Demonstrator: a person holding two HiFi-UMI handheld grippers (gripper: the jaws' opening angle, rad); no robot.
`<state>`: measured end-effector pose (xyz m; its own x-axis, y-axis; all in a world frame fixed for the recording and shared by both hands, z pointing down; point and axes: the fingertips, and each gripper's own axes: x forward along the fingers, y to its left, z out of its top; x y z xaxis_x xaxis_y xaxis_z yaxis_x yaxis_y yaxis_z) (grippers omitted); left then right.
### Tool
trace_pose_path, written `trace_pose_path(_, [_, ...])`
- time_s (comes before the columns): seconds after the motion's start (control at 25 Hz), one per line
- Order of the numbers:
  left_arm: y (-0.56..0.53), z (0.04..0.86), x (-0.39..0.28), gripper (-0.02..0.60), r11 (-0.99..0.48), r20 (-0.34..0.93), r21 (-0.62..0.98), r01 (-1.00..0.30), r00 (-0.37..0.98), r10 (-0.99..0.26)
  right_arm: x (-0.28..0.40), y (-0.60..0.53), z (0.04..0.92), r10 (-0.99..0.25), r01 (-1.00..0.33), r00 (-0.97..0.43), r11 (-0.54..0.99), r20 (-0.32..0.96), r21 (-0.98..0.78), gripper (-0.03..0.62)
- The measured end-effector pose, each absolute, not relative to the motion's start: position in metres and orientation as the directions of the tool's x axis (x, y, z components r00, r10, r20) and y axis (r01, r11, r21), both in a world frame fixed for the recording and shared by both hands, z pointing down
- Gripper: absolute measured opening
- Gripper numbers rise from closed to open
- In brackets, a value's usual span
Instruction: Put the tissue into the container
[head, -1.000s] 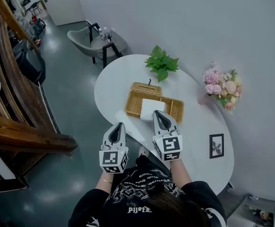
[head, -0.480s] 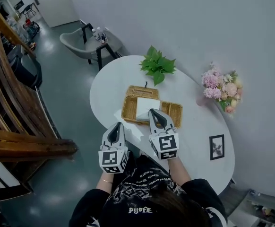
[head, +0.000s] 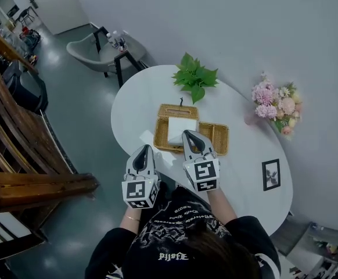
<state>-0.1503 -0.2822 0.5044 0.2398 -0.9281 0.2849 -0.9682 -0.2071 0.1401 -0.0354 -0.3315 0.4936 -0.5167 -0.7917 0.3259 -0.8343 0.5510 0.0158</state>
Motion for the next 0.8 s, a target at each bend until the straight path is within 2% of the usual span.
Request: trace_pose_path(0.8, [-0.299, 0.52, -0.186, 0.025, -0.184, 0.313, 0.157, -0.97, 0.225, -0.923, -0.072, -0.349, 0.547, -0.731, -0.832, -0.491, 0.555, 0.474, -0.007, 0.023])
